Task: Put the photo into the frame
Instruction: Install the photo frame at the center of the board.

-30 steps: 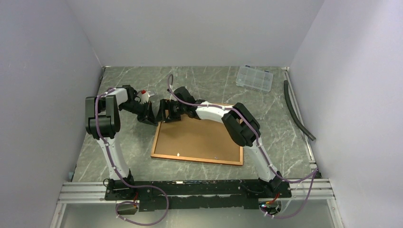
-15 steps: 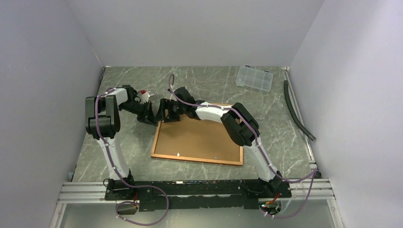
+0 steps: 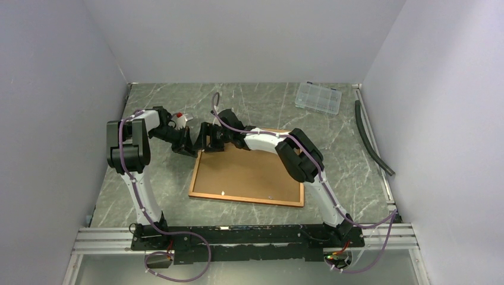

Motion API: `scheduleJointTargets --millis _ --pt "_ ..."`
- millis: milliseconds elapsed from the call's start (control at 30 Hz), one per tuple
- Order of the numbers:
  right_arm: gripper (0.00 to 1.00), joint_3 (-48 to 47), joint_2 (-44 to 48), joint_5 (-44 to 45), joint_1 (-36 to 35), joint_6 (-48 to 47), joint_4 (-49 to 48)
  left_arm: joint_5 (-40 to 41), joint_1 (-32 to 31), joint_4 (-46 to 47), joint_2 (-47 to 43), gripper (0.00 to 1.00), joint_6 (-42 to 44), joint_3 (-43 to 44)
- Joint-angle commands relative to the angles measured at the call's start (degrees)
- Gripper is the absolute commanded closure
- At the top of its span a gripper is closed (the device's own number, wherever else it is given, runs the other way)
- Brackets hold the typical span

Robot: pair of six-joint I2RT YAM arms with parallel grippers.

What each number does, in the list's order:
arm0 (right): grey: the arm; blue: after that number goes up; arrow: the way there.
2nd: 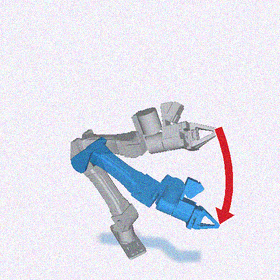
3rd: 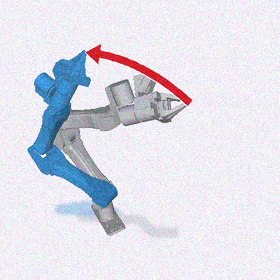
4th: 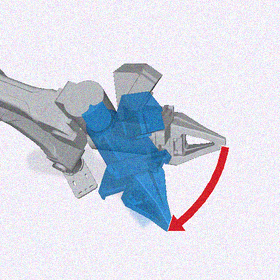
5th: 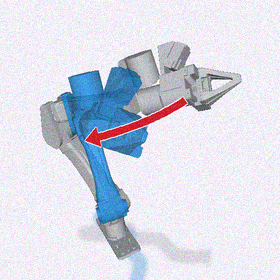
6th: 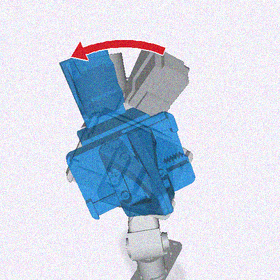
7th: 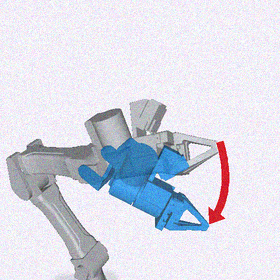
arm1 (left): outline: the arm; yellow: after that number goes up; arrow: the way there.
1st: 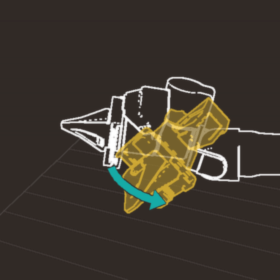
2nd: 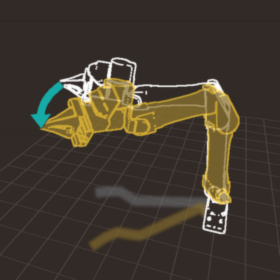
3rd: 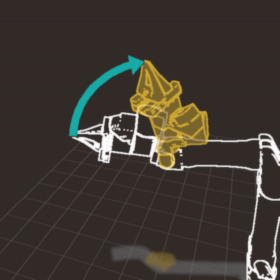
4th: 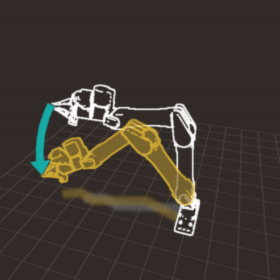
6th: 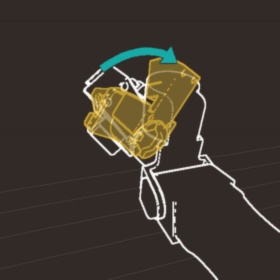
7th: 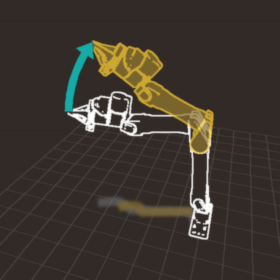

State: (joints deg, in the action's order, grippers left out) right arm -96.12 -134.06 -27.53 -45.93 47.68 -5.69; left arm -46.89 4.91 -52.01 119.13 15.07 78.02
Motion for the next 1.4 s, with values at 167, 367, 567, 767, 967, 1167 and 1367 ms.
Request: scheduleJointTargets --millis 167,367,567,767,967,1167,1367 --pt "0.28 -1.82 -2.16 2.19 0.23 1.56 -2.64 0.40 -1.21 1.56 1.61 0.97 0.53 -1.03" --pt "0.29 -1.15 -2.09 3.31 0.23 1.88 -2.74 0.24 -1.43 1.31 1.83 0.97 0.75 -1.08" --pt "0.29 -0.13 -0.18 1.90 0.23 1.55 -3.59 0.66 -1.40 0.12 0.84 0.97 1.37 -0.57" --pt "0.12 4.28 9.50 1.02 1.38 -0.34 -4.07 1.43 -0.50 -4.87 -1.27 0.97 3.70 2.67" --pt "0.00 19.22 26.27 5.05 9.31 -1.77 -1.98 6.39 0.46 -8.52 -4.17 0.87 7.79 3.51" --pt "0.00 36.21 43.00 16.94 23.71 -5.79 10.93 14.49 -0.30 -6.52 -7.94 0.76 12.57 -2.82" --pt "0.00 48.74 54.82 24.97 36.40 -9.18 16.86 22.10 -4.10 -2.53 -12.57 0.76 14.55 -9.92"
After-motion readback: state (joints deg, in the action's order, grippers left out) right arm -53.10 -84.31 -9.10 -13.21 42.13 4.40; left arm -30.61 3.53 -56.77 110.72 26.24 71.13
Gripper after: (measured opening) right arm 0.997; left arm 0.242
